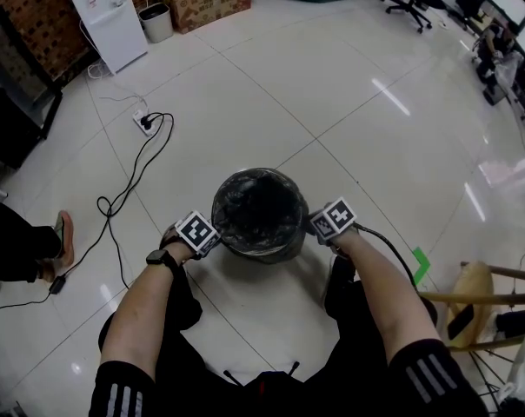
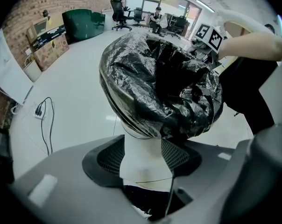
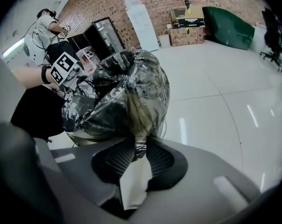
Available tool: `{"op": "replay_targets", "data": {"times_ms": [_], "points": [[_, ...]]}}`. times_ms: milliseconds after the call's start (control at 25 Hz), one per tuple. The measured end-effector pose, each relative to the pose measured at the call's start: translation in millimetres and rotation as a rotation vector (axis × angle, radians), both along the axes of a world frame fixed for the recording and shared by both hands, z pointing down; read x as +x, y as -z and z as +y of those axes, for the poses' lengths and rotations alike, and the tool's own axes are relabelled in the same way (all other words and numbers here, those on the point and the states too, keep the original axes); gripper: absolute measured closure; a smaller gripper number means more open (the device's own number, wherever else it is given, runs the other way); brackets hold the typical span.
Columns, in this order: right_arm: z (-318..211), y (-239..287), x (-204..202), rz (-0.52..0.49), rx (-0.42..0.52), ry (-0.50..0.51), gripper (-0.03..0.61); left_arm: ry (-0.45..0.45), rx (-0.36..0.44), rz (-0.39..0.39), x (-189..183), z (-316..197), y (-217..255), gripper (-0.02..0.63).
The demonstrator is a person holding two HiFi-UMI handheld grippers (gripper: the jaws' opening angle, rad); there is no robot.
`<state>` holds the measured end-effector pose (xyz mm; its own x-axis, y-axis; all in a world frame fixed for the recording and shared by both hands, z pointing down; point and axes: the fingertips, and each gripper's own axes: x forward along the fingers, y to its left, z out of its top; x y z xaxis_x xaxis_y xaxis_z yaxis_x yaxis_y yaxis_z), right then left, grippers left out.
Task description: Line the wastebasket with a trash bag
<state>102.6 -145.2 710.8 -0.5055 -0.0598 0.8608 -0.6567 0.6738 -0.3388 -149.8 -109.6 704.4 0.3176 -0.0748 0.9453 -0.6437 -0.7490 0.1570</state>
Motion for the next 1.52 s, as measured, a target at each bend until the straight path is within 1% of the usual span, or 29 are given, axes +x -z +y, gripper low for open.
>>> {"op": "replay_targets", "data": {"times_ms": [120, 200, 320, 440, 560, 640, 680, 760, 840, 880, 920, 960, 1040, 1120, 1200, 1280, 1320, 1440, 1520], "points": [[0, 11, 10, -0.009, 0.002, -0.003, 0.455, 0.012, 0.007, 0.001, -3, 0, 4, 0.373], [-1, 23, 18, -0.021, 0.012, -0.011, 0.417, 0.020, 0.017, 0.008, -3, -1, 9, 0.373], [-7, 46, 28, -0.068, 0.045, -0.044, 0.371, 0.020, 0.025, 0.018, -2, 5, 16, 0.373], [-9, 69, 29, -0.136, 0.065, -0.078, 0.353, 0.008, 0.031, 0.020, -2, 13, 23, 0.373], [-8, 84, 27, -0.175, 0.073, -0.100, 0.353, -0.012, 0.046, 0.015, -5, 18, 34, 0.373], [-7, 89, 32, -0.153, 0.092, -0.110, 0.353, -0.034, 0.082, -0.015, -11, 20, 45, 0.373], [-9, 92, 36, -0.133, 0.117, -0.115, 0.353, -0.040, 0.103, -0.027, -14, 19, 52, 0.373], [-18, 104, 41, -0.108, 0.186, -0.134, 0.353, -0.033, 0.122, -0.012, -14, 18, 68, 0.373], [-28, 124, 41, -0.098, 0.269, -0.149, 0.369, -0.018, 0.157, -0.004, -18, 15, 85, 0.373], [-32, 136, 38, -0.094, 0.313, -0.151, 0.395, -0.011, 0.177, -0.007, -21, 12, 93, 0.373], [-35, 150, 33, -0.090, 0.356, -0.145, 0.435, -0.005, 0.190, -0.010, -24, 11, 101, 0.373], [-36, 163, 26, -0.088, 0.396, -0.134, 0.460, -0.002, 0.189, -0.012, -28, 13, 106, 0.373], [-35, 191, 9, -0.105, 0.455, -0.113, 0.469, -0.004, 0.152, -0.010, -32, 23, 109, 0.371], [-31, 219, -6, -0.157, 0.480, -0.122, 0.474, -0.008, 0.115, -0.011, -34, 35, 107, 0.363], [-25, 246, -20, -0.226, 0.496, -0.139, 0.485, -0.012, 0.122, -0.018, -34, 41, 108, 0.362], [-19, 265, -30, -0.264, 0.522, -0.139, 0.554, -0.013, 0.168, -0.011, -28, 40, 119, 0.362], [-15, 271, -33, -0.267, 0.534, -0.135, 0.572, -0.008, 0.196, 0.006, -22, 38, 128, 0.362], [-4, 280, -39, -0.267, 0.550, -0.135, 0.572, 0.012, 0.279, 0.082, 0, 34, 164, 0.362], [3, 284, -41, -0.304, 0.548, -0.162, 0.572, 0.005, 0.332, 0.111, 14, 37, 186, 0.362]]}}
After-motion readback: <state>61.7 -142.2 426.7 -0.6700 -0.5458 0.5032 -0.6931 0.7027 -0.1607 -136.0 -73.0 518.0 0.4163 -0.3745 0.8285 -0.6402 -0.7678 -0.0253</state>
